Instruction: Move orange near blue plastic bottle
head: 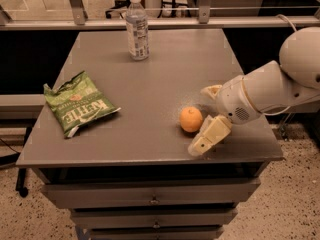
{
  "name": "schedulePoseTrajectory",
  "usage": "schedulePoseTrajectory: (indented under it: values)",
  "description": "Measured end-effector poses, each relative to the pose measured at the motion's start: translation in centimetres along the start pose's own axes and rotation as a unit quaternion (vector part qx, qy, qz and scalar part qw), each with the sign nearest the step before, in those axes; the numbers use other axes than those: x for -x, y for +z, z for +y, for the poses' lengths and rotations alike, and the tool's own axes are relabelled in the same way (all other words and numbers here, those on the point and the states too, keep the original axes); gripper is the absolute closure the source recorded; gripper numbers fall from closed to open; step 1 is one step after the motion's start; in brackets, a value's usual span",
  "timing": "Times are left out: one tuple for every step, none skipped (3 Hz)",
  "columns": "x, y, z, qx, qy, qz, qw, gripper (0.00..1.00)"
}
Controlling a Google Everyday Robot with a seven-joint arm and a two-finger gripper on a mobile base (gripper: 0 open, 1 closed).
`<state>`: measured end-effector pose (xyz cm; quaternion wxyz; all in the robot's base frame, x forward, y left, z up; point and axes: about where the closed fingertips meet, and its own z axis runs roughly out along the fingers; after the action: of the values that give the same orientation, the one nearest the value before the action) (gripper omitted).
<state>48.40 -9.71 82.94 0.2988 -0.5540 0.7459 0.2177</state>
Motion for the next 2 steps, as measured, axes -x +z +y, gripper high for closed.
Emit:
schedulePoseTrajectory:
  values:
    - [0.18,0.05,-0.42,-0.003,0.006,-0.003,1.0000,0.17]
    - [0.62,-0.33,-0.72,-0.006,0.010,-0.004,0.9999,0.41]
